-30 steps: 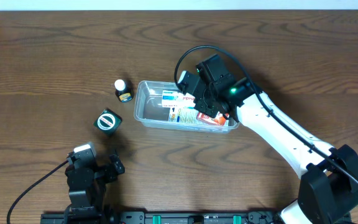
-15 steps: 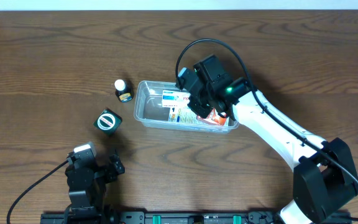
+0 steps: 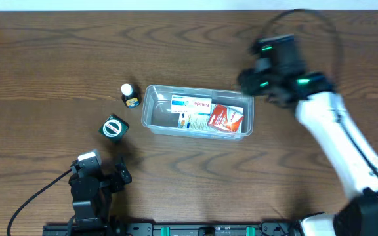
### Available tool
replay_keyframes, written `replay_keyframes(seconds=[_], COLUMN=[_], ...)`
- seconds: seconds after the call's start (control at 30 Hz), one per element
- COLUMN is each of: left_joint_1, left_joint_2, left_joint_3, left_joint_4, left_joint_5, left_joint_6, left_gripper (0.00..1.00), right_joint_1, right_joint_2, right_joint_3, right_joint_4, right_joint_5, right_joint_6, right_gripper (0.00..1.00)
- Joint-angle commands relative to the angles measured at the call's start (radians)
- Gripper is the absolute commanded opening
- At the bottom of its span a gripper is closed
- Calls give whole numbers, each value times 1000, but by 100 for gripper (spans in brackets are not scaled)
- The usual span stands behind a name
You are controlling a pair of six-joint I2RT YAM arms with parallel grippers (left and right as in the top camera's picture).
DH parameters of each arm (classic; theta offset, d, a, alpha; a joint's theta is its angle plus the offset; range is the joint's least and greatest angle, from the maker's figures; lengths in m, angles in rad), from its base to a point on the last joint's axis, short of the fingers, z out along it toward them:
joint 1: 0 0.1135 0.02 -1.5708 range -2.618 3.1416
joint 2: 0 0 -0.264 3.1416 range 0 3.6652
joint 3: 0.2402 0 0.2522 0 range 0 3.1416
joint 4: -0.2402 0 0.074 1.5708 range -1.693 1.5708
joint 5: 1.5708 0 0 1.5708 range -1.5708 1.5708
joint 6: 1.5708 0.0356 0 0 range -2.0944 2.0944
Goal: Pack container
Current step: 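Release the Panadol box and raise the right gripper away, then move the left gripper to the small dark bottle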
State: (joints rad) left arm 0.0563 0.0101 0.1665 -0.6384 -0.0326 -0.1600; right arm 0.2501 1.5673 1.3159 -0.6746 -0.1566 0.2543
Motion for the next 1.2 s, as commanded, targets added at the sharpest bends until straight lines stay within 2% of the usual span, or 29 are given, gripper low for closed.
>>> replay_keyframes(seconds=[0.0,0.03,0.23,0.77,0.9,1.03,1.17], left_joint_1=[3,3,3,3,3,5,4], left_joint_2=[-3,-3,-3,-3,3,103,359], left_joint_3=[-12,-12,-12,-6,48,167,352], left_joint_4=[-4,-4,-4,4,34,35,34], left_joint_5=[-2,-2,-1,12,56,55,51], left_joint_6=[6,6,6,-15,-123,-130,-103], left_gripper=[98,98,98,98,98,98,98], right_joint_1=[-119,-144,-220,-224,-224,-224,-224], right_joint_2=[-30,-29,-27,-27,-27,-27,-27], right_joint_3=[18,18,16,16,16,16,16], right_joint_4=[-36,-51,-84,-85,-85,-85,-85], right_joint_5=[-6,-6,-5,-5,-5,-5,-5], right_joint_6=[157,157,157,157,157,157,157], right_gripper=[90,99,99,99,99,99,99])
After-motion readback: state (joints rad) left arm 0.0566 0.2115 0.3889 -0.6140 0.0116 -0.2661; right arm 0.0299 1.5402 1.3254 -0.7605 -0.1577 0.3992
